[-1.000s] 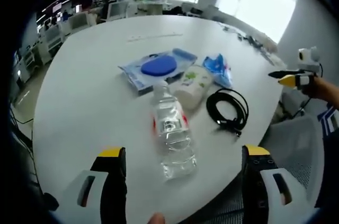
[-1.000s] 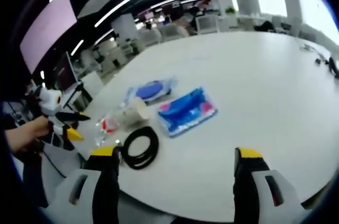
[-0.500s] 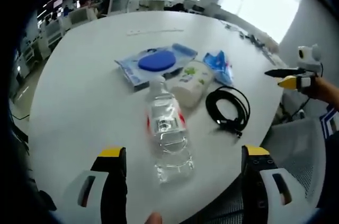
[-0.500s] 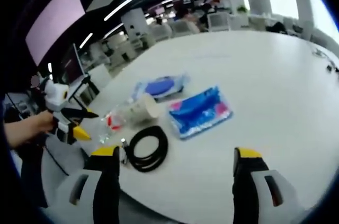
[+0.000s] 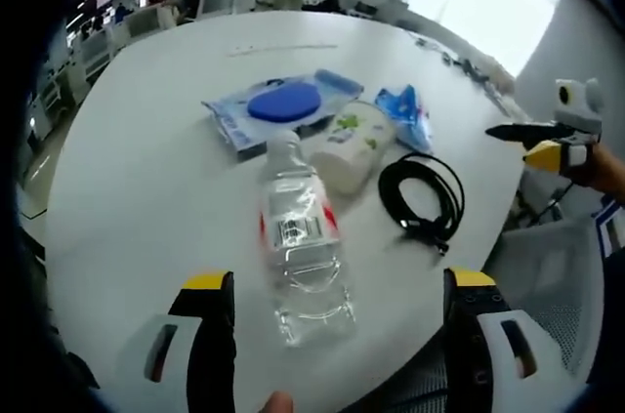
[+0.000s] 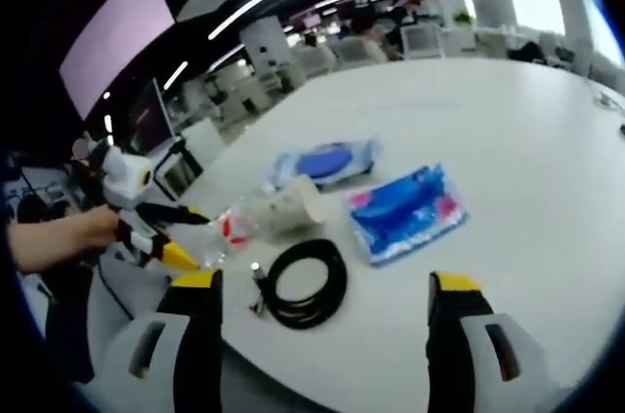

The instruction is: Arrange the tabletop items into an orderly group along one side of the table until the central work area is clear of visible clutter.

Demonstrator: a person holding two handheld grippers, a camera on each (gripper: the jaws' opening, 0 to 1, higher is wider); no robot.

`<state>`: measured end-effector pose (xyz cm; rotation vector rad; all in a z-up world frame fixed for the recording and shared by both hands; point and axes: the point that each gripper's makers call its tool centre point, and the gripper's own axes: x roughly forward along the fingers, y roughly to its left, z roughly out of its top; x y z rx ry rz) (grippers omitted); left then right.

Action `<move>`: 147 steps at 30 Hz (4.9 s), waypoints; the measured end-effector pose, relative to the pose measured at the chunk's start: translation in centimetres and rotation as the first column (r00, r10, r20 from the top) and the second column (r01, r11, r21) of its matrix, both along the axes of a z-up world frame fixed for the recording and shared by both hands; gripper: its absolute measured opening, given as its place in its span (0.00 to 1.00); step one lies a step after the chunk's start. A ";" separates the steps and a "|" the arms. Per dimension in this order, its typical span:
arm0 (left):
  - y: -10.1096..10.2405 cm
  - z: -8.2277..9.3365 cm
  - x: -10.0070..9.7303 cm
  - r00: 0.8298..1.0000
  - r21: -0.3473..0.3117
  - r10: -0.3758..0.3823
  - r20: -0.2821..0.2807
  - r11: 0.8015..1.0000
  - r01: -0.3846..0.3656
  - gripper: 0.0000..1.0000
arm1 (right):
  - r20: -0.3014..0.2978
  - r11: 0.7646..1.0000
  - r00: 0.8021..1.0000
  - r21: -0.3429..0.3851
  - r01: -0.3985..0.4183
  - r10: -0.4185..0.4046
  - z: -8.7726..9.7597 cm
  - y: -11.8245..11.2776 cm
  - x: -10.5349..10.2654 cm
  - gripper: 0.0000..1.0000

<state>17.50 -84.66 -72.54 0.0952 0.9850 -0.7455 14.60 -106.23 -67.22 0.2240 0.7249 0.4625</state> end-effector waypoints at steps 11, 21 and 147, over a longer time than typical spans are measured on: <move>-0.7 -0.4 0.5 1.000 0.007 0.004 -0.009 1.000 -0.004 0.85 | -0.003 0.999 1.000 0.047 -0.027 0.027 0.1 2.2 0.2 0.82; -1.3 -1.0 0.9 1.000 0.012 0.005 -0.016 1.000 -0.005 0.83 | -0.019 0.989 1.000 0.145 0.004 -0.001 0.4 3.8 0.4 0.78; 2.5 -3.1 1.6 0.968 0.102 0.203 0.146 0.970 -0.219 0.41 | -0.449 0.965 0.888 0.174 0.194 -0.097 -6.8 21.4 12.3 0.40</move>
